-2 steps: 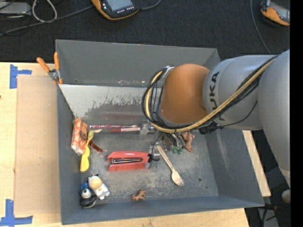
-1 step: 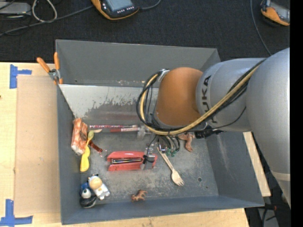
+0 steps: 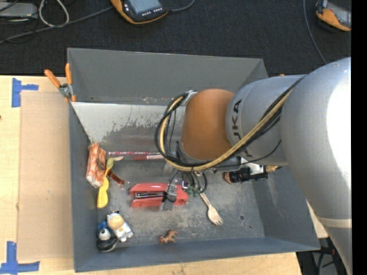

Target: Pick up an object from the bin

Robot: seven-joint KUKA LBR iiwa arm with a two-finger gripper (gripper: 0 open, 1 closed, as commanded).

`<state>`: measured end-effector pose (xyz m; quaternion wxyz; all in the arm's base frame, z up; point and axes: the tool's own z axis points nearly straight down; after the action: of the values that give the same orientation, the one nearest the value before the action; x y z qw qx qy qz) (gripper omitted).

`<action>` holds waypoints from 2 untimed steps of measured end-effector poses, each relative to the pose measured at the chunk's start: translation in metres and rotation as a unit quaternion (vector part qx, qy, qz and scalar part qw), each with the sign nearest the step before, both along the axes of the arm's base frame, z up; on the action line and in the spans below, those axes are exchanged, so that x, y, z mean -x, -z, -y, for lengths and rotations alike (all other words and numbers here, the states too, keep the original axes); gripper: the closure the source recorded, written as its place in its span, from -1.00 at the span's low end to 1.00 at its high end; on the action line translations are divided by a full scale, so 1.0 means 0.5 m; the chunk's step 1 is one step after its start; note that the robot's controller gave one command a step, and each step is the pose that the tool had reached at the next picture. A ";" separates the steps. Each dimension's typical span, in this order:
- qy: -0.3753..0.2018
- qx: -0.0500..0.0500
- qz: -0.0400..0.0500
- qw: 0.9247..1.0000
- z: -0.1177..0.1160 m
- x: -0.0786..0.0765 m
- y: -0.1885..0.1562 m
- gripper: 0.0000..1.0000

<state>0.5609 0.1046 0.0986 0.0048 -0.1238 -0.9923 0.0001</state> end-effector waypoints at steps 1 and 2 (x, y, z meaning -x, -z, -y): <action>-0.040 -0.001 0.003 0.999 0.013 -0.024 0.060 -1.00; -0.010 -0.002 0.002 1.000 0.017 -0.013 0.053 1.00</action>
Offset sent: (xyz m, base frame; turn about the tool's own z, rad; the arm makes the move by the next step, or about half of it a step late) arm 0.0056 -0.0100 -0.0286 -0.0188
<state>0.5676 0.0961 0.0723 0.0031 -0.1138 -0.9935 -0.0023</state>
